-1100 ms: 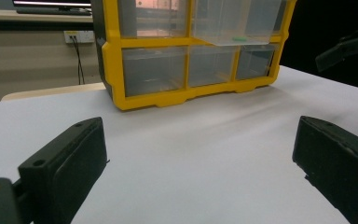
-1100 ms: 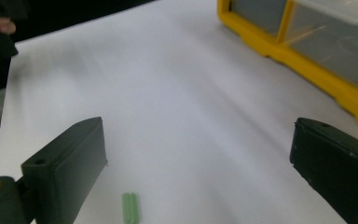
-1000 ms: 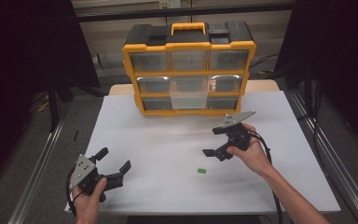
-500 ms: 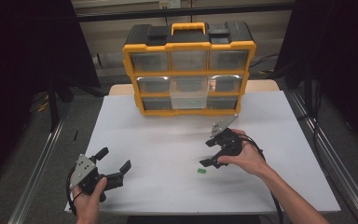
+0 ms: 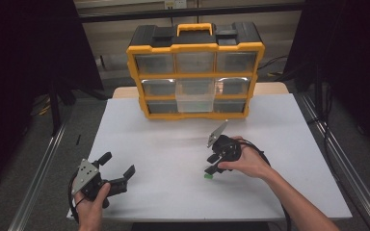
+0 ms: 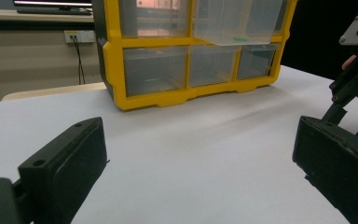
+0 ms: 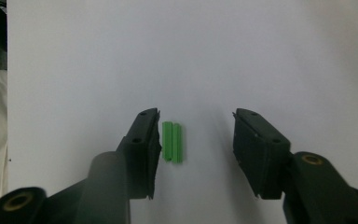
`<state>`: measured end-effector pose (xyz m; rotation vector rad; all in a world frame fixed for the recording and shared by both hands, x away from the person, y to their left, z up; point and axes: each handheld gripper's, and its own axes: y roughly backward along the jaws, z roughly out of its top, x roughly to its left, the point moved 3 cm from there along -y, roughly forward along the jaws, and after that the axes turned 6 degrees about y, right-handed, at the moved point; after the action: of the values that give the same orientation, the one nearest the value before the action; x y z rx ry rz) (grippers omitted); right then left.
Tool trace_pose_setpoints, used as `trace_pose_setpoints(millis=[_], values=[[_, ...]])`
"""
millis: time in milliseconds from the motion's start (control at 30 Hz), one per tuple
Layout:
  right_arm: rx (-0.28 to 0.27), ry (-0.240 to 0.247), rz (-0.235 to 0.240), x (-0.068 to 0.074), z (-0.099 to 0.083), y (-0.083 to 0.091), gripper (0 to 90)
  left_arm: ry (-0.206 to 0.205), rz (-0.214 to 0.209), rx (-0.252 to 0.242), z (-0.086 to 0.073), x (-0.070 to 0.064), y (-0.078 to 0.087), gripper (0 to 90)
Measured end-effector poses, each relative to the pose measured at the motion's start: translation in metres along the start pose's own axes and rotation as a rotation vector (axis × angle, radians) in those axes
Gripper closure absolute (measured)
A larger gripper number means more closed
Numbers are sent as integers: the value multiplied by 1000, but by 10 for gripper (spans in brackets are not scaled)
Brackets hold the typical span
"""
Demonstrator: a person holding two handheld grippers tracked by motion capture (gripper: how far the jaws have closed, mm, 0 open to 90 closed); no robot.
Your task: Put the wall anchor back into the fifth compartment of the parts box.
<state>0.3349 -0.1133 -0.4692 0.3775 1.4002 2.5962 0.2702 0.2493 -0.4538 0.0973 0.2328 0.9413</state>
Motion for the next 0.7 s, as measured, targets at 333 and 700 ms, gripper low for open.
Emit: trace_pose_setpoints(millis=[333,700], values=[[82,14,15,2,-2,-10,647,-24,-4,17,0,1,2,30],[110,23,42,2,-4,-13,720,-7,-13,5,0,-1,0,30]])
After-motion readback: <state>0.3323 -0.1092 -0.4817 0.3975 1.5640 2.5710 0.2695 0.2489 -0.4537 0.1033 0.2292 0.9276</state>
